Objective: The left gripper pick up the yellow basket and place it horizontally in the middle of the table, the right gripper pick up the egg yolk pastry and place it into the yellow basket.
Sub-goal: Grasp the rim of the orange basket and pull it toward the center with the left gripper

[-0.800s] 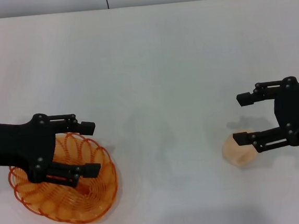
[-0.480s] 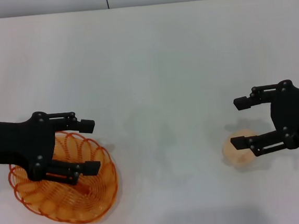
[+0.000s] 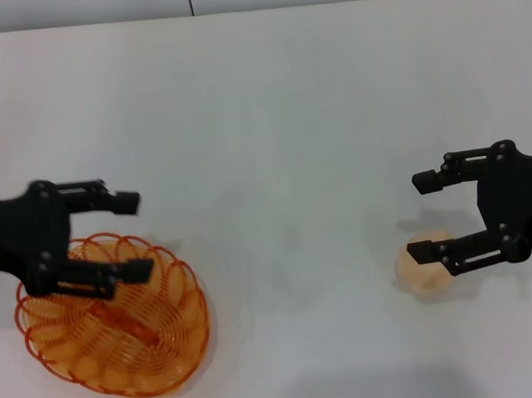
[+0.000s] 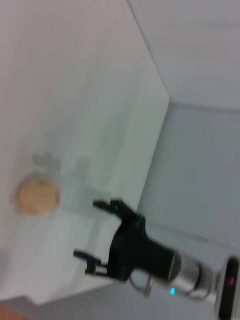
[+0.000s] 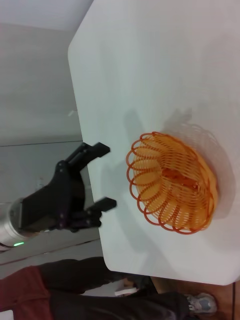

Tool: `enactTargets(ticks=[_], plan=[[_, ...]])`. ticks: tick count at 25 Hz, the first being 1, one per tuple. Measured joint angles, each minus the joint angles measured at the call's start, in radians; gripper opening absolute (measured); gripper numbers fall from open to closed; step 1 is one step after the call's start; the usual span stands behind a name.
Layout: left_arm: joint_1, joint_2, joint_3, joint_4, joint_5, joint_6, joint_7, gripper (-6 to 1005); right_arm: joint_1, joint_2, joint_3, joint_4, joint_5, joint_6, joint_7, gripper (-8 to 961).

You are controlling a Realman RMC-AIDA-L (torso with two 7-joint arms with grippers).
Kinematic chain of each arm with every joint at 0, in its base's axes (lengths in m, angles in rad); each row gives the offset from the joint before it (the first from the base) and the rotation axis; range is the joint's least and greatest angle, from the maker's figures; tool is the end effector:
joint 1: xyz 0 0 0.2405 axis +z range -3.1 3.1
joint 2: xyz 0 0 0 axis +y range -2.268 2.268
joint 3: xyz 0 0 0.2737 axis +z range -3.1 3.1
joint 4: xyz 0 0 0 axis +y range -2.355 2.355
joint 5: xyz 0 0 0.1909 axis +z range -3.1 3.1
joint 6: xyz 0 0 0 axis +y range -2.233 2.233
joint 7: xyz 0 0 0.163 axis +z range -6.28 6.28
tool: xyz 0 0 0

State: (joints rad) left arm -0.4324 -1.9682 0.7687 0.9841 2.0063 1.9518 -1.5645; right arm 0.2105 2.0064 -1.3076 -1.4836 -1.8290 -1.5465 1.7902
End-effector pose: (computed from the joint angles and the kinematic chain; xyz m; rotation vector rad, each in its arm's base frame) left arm -0.2564 0.2829 0.0466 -2.9995 -0.5011 -0.5518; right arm 0.2051 0.2738 0.0074 -2.9127 0.2685 0.3432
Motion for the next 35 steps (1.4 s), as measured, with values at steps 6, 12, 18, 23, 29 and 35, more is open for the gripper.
enactTargets(ticks=[6,12,18,23,29,35], plan=[[0.011,0.012,-0.074,0.098,0.069,-0.008,-0.137,890,0.001,0.001,0.001,0.000,0.000,0.003,0.000,800],[-0.009,0.032,-0.088,0.177,0.224,-0.005,-0.293,890,0.007,0.001,0.001,0.000,0.008,0.003,0.000,800],[-0.043,0.049,-0.094,0.209,0.360,-0.007,-0.398,889,0.009,0.002,0.001,-0.002,0.009,0.003,0.015,800],[-0.067,0.052,-0.096,0.202,0.463,-0.014,-0.449,889,0.012,0.002,0.001,-0.008,0.010,0.003,0.026,800],[-0.083,0.045,-0.096,0.190,0.537,-0.026,-0.511,888,0.022,0.003,0.001,-0.010,0.010,0.005,0.039,801],[-0.098,0.033,-0.089,0.123,0.602,-0.087,-0.555,888,0.024,0.003,0.001,-0.009,0.010,0.005,0.040,801]])
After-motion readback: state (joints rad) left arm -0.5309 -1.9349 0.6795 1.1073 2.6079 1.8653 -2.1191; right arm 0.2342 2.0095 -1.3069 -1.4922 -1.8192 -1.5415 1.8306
